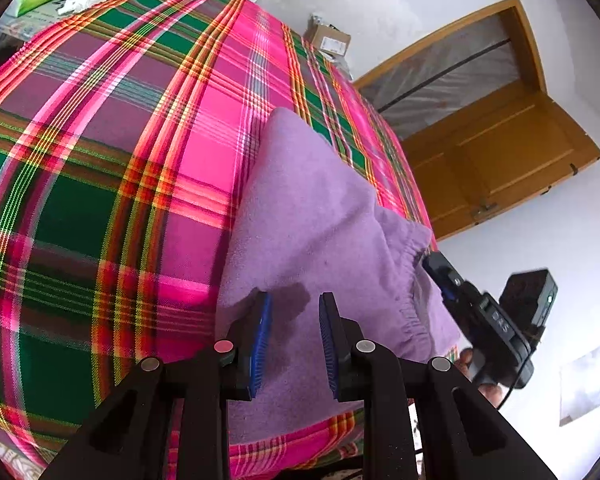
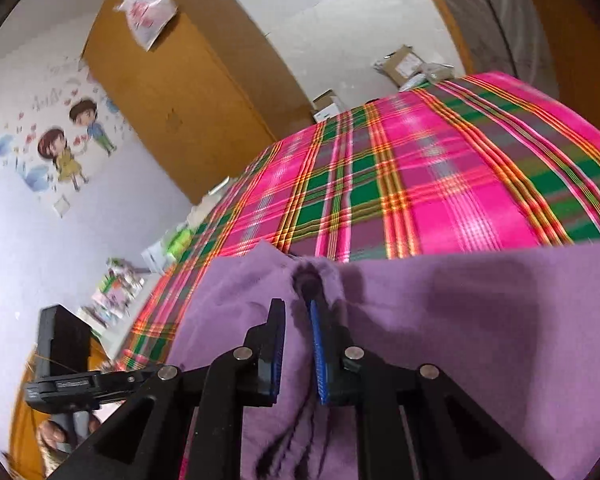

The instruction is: Fold clothes

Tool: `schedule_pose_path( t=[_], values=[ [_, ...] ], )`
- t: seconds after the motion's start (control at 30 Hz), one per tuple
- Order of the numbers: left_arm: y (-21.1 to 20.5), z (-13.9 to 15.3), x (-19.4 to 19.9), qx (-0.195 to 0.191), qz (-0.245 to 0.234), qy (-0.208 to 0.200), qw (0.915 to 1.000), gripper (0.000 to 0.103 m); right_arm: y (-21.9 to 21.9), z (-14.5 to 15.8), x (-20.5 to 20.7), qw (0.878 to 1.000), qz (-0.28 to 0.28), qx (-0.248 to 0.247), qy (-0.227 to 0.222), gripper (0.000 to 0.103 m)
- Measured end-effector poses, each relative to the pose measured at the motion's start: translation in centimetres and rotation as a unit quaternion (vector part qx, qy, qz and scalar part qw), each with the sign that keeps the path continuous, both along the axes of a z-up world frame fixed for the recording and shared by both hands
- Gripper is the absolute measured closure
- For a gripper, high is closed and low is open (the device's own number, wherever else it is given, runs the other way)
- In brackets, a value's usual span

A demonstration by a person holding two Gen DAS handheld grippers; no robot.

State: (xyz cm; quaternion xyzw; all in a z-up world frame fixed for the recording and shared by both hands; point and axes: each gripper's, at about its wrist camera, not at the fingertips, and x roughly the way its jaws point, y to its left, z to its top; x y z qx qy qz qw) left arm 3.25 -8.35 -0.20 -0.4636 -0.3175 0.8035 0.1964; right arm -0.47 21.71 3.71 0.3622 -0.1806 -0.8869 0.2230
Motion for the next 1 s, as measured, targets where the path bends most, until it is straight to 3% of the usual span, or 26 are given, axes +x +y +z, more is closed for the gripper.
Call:
schedule_pose_path(
  t=[0.13,0.2,0.3,0.57,0.7,0.87,1.0],
  values=[
    [0.0,0.1,-0.3,-0.001,-0.001,0.0,1.0,0.079,-1.0,0.0,-1.2,1.0,0.014,0.017,-0.001,0.089],
    [0.0,0.0,-0.3,0.001,-0.001,-0.001,1.0,0.079,-1.1,0.2,-1.3,0.999,0.016,0.027,0.01,0.098],
    [0.0,-0.1,-0.5,0.001,-0.001,-0.001,1.0,0.079,-0.1,0.5,-0.9,0.999,-0.011,0.028,0.025,0.098],
    [0.2,-0.3,-0.5,0.002,-0.002,0.0,1.0,0.079,0.4,-2.4,-2.4,0.998,-0.033,0.036,-0.033,0.096],
    [0.3,-0.2,-0.4,-0.002,-0.001,-0.001,1.0,0.079,1.2,-1.8,-2.1,0.998,-0.04,0.03,-0.048,0.089],
    [0.6,0.0,-0.1,-0.007,0.0,0.0,1.0,0.079,-0.2,1.0,1.6,0.997,-0.025,0.062,0.027,0.089],
    [0.9,0.3,-0.1,-0.01,0.0,0.001,1.0,0.079,-3.1,0.6,4.5,0.994,0.045,0.093,0.045,0.089]
  ],
)
